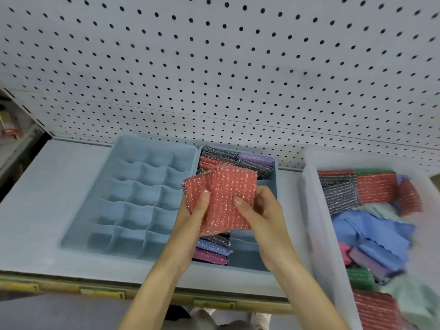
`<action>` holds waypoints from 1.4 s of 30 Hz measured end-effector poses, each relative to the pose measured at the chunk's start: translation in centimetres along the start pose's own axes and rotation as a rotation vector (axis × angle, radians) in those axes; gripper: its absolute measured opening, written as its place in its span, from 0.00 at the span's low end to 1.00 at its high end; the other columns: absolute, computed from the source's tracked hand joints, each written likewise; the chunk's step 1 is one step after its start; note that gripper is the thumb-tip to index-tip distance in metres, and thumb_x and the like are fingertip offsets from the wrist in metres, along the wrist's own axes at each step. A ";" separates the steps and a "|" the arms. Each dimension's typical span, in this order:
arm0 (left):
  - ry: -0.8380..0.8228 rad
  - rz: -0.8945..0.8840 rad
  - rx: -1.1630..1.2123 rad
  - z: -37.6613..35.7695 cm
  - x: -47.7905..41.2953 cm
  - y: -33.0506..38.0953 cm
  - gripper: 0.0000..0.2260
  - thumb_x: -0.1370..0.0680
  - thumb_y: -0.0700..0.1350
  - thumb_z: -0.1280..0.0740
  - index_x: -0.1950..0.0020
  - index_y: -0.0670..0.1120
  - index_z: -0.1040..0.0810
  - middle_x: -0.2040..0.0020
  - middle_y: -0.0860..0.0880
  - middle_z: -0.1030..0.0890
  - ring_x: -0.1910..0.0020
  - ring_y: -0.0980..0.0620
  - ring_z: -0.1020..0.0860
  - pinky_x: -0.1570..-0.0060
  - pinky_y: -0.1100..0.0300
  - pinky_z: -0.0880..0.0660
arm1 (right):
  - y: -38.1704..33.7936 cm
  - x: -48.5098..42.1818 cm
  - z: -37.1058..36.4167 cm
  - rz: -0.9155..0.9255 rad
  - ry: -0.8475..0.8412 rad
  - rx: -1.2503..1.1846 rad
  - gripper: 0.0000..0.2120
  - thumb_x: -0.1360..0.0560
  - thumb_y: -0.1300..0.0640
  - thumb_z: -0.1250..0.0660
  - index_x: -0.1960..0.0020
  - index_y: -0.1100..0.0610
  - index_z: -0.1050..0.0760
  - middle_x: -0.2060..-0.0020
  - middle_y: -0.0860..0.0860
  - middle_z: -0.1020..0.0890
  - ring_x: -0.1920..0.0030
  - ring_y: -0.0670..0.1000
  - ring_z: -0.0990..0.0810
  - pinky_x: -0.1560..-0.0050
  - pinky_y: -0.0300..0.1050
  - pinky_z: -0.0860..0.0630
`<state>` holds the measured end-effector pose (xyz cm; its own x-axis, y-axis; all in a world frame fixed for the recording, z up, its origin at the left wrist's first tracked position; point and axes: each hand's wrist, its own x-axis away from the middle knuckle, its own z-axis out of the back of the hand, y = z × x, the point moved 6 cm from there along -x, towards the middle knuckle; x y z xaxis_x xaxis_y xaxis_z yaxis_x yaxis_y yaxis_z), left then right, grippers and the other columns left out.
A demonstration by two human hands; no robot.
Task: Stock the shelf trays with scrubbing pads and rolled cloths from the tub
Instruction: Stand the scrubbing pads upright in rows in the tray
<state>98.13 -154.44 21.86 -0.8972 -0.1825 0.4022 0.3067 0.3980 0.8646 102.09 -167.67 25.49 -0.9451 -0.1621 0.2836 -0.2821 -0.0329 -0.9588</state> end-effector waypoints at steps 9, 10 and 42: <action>0.207 0.085 0.125 4.0 -0.1 -1.2 0.22 0.30 0.57 0.34 0.39 0.50 0.24 0.49 0.50 0.15 0.50 0.51 0.18 0.48 0.55 0.26 | -1.4 -9.0 7.3 0.337 0.255 0.492 0.09 0.22 0.65 0.38 0.44 0.59 0.26 0.55 0.46 0.22 0.59 0.37 0.24 0.55 0.33 0.29; 0.203 0.085 0.132 4.1 0.0 -1.3 0.20 0.28 0.57 0.35 0.39 0.50 0.24 0.49 0.50 0.15 0.50 0.52 0.17 0.50 0.56 0.26 | -1.2 -10.1 7.1 0.401 0.201 0.633 0.11 0.23 0.65 0.37 0.41 0.59 0.25 0.52 0.48 0.21 0.56 0.41 0.24 0.53 0.33 0.30; 0.209 0.153 0.109 3.7 0.3 -2.0 0.08 0.21 0.52 0.39 0.43 0.55 0.26 0.45 0.52 0.18 0.46 0.52 0.20 0.53 0.59 0.26 | 2.3 -13.3 2.5 0.740 0.184 1.891 0.18 0.54 0.68 0.24 0.65 0.59 0.20 0.67 0.54 0.22 0.67 0.55 0.23 0.67 0.43 0.27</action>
<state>96.07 -151.98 19.15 -0.7542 -0.2901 0.5890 0.3874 0.5277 0.7559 114.46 -168.02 19.45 -0.8116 -0.5464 -0.2069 0.4595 -0.8157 0.3514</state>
